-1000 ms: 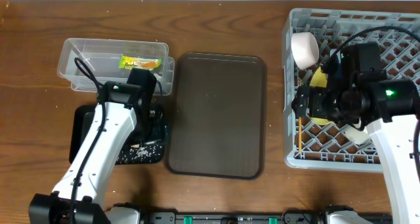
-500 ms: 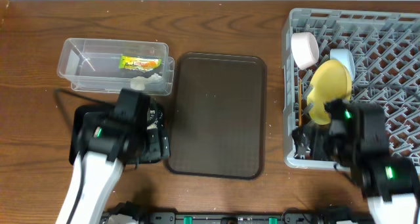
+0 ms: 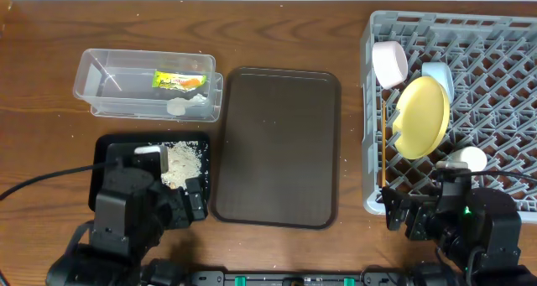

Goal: Sort waste into correct bins and load items into the dishwasher rack

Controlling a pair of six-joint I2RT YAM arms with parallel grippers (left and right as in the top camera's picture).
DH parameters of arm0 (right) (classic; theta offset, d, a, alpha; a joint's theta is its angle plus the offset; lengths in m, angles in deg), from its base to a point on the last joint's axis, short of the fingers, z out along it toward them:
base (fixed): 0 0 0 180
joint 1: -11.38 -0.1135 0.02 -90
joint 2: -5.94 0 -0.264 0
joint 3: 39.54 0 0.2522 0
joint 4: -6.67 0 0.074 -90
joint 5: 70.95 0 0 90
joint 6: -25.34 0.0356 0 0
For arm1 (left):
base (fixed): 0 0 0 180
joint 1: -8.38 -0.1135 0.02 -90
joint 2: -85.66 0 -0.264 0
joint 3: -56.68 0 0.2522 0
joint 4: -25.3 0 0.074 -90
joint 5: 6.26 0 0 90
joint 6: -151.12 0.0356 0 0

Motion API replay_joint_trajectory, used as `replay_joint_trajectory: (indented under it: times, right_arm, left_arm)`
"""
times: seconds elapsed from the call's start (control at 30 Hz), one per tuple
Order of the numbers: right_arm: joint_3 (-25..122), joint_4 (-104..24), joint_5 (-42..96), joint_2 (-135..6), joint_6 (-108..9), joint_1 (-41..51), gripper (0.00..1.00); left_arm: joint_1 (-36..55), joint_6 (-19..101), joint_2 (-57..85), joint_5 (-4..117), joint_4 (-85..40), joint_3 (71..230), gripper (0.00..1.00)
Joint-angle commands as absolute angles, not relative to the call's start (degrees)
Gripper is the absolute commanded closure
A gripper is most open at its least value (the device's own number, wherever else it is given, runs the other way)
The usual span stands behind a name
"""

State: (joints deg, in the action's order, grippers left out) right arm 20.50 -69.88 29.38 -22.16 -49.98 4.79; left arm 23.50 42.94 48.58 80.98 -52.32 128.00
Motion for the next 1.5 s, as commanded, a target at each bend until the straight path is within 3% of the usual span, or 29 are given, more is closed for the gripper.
replay_joint_trajectory:
  times: [0.0,0.27,0.53,1.03,1.47]
  right_arm:
    - [19.9,-70.1,29.4,-22.0,-49.3,4.9,0.01]
    - [19.9,-70.2,29.1,-22.0,-49.8,4.9,0.01]
    - [19.4,-69.0,20.4,-19.0,-54.7,5.1,0.01]
    - [-3.7,-37.3,19.9,5.8,-58.5,5.1,0.01]
    - [-23.7,-3.8,21.7,5.6,-57.8,5.1,0.01]
  left_arm:
    - [23.6,42.6,48.7,81.8,-52.3,127.6,0.04]
    - [23.6,42.6,48.7,81.8,-52.3,127.6,0.04]
    - [23.6,42.6,48.7,81.8,-52.3,127.6,0.03]
    - [23.6,42.6,48.7,81.8,-52.3,127.6,0.03]
    - [23.6,42.6,48.7,81.8,-52.3,127.6,0.03]
